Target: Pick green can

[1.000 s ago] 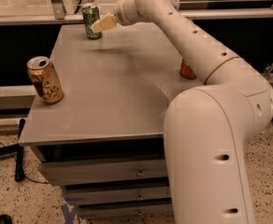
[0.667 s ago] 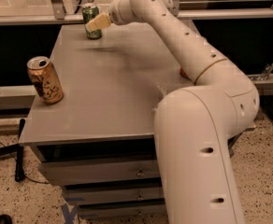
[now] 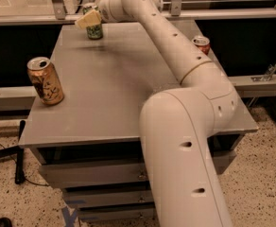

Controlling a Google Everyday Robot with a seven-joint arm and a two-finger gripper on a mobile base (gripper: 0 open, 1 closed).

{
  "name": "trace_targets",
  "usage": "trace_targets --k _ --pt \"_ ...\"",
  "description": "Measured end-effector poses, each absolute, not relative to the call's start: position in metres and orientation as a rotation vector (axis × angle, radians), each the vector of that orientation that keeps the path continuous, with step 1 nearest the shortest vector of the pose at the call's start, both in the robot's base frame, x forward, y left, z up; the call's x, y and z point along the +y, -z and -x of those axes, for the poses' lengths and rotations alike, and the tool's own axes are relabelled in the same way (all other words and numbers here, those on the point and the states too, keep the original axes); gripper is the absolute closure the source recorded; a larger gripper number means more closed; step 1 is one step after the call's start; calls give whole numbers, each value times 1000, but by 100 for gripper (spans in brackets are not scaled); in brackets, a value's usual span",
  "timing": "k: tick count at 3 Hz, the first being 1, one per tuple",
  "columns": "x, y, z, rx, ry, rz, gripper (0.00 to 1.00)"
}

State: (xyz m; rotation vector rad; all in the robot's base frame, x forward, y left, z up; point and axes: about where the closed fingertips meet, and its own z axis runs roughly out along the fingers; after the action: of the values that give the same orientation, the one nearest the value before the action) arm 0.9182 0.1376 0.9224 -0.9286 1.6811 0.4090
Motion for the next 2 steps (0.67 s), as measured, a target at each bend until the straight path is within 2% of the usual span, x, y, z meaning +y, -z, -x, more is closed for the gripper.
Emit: trace_targets --k 1,2 --pt "158 -924 -918 1664 -435 955 0" --pt "172 -922 -916 1657 -451 986 17"
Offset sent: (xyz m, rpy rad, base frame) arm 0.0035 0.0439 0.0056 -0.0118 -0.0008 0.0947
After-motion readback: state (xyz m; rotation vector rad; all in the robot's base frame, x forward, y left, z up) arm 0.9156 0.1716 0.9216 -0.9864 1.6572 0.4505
